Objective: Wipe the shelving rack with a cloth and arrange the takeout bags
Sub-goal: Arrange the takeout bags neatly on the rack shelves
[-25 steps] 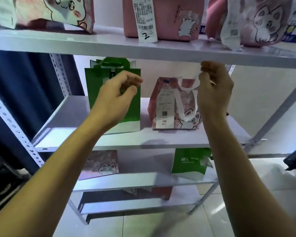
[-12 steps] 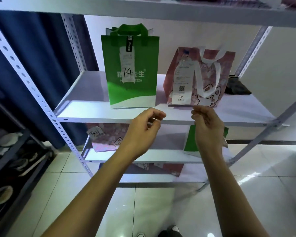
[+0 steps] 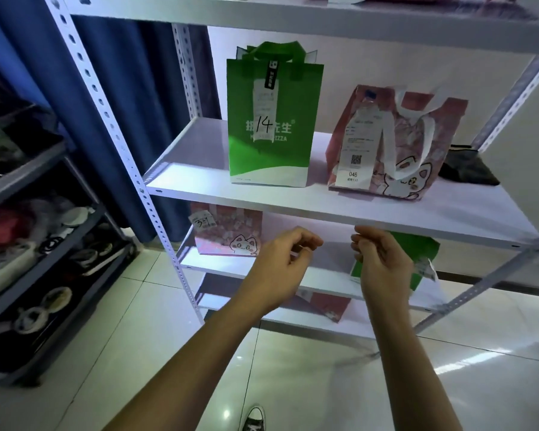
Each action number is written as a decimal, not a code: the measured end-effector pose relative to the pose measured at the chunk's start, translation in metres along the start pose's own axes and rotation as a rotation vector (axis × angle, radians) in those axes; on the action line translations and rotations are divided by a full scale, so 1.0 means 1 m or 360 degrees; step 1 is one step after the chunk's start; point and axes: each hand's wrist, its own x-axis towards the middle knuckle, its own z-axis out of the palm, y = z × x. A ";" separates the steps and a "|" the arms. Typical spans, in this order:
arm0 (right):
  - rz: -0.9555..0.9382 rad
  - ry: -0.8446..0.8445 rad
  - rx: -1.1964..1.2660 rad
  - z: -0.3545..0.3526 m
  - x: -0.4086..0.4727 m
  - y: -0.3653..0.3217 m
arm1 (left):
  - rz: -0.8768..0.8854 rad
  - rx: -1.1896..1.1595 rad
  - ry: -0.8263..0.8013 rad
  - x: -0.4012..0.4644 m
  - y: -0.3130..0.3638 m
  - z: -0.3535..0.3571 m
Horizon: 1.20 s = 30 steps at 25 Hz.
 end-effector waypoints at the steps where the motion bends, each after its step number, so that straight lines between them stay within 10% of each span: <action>1: 0.0015 -0.0012 -0.0005 -0.004 -0.005 0.003 | -0.0013 0.0015 0.0002 -0.006 0.000 0.004; 30: 0.0108 -0.0032 0.0034 -0.071 -0.078 0.004 | 0.0028 0.0067 -0.0037 -0.090 0.027 0.054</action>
